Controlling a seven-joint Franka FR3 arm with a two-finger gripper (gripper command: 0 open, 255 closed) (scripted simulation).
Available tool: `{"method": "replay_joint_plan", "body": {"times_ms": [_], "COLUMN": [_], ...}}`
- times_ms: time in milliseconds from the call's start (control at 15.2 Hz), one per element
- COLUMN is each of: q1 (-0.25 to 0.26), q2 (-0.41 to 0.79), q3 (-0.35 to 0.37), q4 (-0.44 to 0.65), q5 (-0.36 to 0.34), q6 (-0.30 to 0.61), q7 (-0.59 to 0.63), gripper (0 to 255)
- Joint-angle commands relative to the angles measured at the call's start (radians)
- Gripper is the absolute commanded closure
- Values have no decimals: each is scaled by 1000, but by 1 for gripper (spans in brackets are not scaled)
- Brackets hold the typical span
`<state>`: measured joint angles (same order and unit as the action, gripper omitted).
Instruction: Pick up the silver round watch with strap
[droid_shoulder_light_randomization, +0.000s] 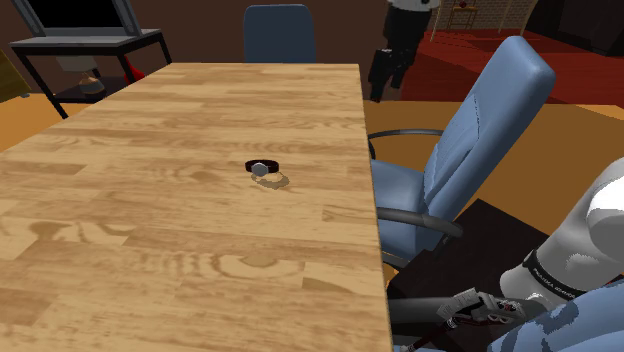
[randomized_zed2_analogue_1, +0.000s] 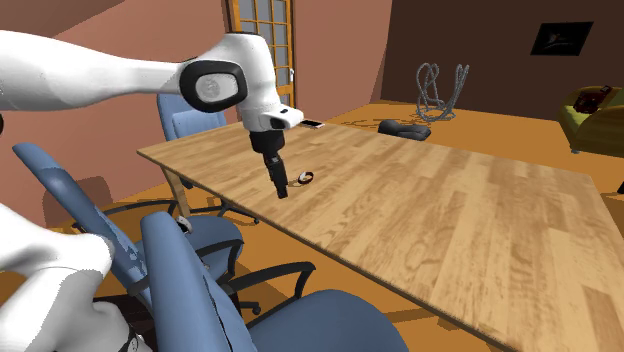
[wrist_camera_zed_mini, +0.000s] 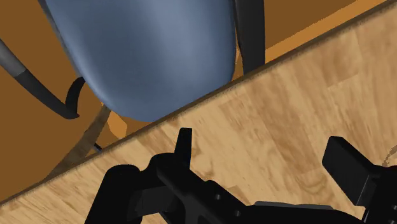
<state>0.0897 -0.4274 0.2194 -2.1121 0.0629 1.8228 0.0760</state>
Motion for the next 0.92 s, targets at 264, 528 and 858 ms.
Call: {"method": "replay_joint_plan", "body": {"times_ms": [264, 528, 858], "q1": [31, 58, 112], "q2": [198, 333, 516], "q3": [93, 151, 211], "q4": [161, 279, 452], "q5": [-45, -99, -189], "q6": [25, 25, 2], "q7": [54, 97, 154], "gripper": [0, 0, 0]}}
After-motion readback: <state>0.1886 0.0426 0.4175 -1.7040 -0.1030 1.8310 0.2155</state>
